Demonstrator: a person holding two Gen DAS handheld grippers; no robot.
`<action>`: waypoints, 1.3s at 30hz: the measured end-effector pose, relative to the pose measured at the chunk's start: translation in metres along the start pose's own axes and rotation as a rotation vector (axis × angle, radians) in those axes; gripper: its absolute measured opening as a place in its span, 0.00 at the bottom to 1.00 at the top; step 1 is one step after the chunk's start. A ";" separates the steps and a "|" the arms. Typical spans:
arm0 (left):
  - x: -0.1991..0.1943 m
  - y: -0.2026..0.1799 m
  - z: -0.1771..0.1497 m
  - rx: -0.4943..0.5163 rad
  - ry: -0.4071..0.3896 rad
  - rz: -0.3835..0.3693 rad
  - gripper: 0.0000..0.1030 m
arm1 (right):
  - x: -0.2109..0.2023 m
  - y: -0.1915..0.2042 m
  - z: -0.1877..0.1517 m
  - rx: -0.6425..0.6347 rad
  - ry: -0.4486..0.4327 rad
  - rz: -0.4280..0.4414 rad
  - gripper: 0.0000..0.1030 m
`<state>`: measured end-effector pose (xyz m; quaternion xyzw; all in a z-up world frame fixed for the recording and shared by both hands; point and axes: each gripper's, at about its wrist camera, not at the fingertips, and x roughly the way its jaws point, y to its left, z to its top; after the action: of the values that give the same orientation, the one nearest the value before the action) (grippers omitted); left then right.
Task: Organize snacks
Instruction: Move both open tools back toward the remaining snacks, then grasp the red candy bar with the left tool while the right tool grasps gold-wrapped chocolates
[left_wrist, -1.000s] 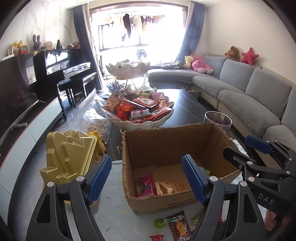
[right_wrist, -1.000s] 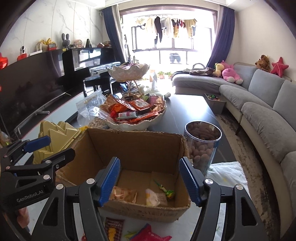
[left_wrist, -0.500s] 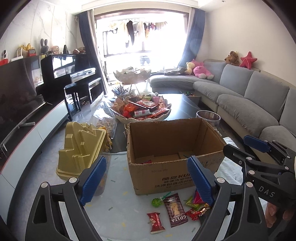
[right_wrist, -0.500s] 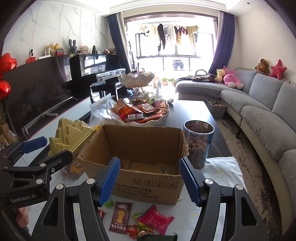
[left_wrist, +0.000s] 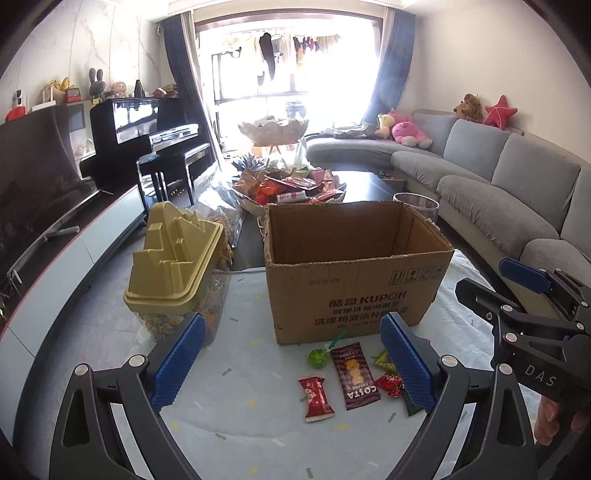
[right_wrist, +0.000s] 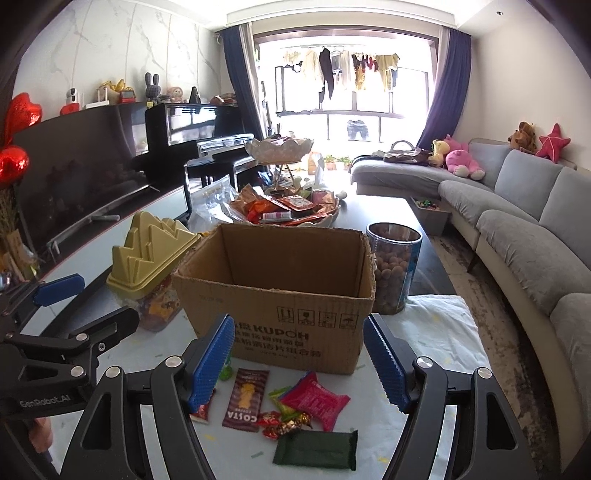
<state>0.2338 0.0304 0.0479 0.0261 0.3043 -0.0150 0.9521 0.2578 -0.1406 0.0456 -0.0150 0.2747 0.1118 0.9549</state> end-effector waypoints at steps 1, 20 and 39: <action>0.000 0.000 -0.004 -0.003 0.006 -0.002 0.94 | 0.000 0.001 -0.003 -0.004 0.003 -0.002 0.71; 0.030 -0.004 -0.078 -0.011 0.173 -0.027 0.94 | 0.023 0.003 -0.081 -0.007 0.186 0.024 0.71; 0.090 -0.005 -0.095 -0.035 0.268 -0.090 0.82 | 0.073 -0.005 -0.113 0.030 0.335 0.050 0.56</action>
<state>0.2513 0.0303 -0.0818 -0.0024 0.4296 -0.0488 0.9017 0.2595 -0.1405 -0.0891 -0.0123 0.4318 0.1276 0.8928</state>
